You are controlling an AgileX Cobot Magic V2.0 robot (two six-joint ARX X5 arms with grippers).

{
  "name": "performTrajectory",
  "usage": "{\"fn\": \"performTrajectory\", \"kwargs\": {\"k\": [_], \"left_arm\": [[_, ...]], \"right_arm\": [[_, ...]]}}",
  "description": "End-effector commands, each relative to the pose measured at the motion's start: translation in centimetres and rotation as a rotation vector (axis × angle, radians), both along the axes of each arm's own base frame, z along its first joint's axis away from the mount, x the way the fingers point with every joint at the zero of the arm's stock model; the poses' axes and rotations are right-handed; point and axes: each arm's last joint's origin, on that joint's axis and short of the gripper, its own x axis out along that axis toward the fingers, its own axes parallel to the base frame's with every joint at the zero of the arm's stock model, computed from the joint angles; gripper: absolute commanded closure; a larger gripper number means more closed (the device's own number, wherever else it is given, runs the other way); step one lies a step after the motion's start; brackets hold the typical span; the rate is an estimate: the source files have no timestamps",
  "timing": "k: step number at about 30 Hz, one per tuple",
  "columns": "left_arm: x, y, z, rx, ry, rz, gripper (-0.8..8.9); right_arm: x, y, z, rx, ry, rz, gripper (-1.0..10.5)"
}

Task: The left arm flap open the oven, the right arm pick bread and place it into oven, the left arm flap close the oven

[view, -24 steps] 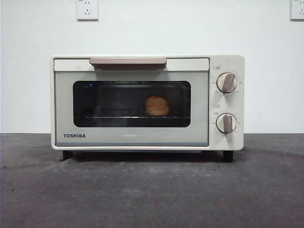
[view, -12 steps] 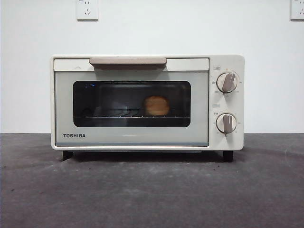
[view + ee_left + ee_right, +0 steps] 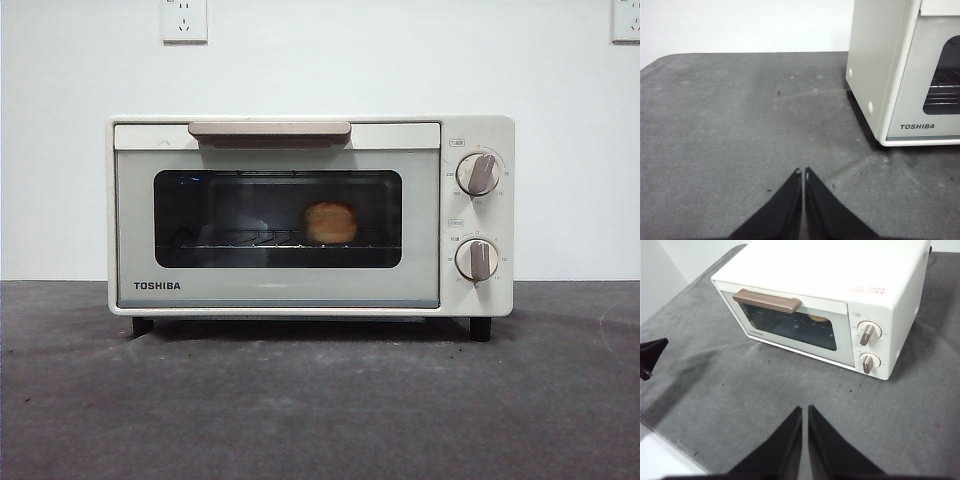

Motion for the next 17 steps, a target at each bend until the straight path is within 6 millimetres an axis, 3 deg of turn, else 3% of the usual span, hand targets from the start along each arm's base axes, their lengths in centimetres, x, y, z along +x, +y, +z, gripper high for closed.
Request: {"fn": "performTrajectory", "kwargs": {"k": [1, 5, 8, 13, 17], "left_arm": [[0.1, 0.0, -0.7, 0.006, 0.026, 0.002, 7.97], [0.1, 0.0, -0.7, 0.006, 0.026, 0.002, 7.97], [0.1, 0.0, -0.7, 0.006, 0.025, 0.002, 7.97], [0.1, 0.0, -0.7, 0.006, 0.025, 0.002, 7.97], [0.1, 0.0, -0.7, 0.006, 0.025, 0.002, 7.97]], "right_arm": [[-0.1, 0.0, 0.6, 0.009, -0.023, 0.006, 9.3], [0.3, 0.1, 0.2, 0.01, -0.036, -0.015, 9.3], [1.4, 0.3, -1.1, -0.034, -0.076, -0.088, 9.3], [4.1, -0.2, -5.9, 0.003, -0.25, -0.267, 9.3], [4.7, -1.6, -10.5, 0.005, -0.351, -0.422, 9.3]]}}
